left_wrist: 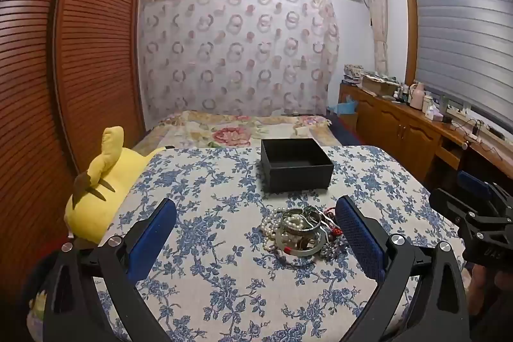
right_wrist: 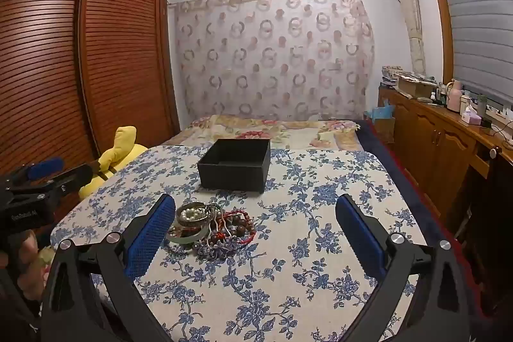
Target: Organize jewelry
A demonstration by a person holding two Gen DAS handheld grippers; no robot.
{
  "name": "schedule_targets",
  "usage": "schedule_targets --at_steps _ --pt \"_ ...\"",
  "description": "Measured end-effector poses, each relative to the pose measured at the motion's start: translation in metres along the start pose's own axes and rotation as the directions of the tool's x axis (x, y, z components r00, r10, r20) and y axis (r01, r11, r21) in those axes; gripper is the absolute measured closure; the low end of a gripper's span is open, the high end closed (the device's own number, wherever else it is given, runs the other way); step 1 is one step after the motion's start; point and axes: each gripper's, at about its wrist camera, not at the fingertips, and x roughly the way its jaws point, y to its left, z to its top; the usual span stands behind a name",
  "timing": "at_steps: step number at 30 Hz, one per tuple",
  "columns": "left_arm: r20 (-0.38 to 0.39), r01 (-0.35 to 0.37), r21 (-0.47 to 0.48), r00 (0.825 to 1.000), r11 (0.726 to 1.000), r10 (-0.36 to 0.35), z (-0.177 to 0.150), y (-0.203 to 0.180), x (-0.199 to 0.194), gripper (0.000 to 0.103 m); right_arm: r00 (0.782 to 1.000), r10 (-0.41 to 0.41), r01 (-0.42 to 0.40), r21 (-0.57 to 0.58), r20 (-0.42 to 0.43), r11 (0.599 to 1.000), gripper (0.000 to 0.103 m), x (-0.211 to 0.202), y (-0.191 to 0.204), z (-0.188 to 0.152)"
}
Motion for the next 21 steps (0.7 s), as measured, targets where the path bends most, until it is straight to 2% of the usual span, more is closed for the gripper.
schedule_targets --at_steps 21 --pt "0.02 -0.003 0.005 1.0 1.0 0.003 0.0028 -0.0034 -0.0011 0.007 1.0 0.003 -0.003 0.011 0.003 1.0 0.002 -0.0002 -0.001 -0.0006"
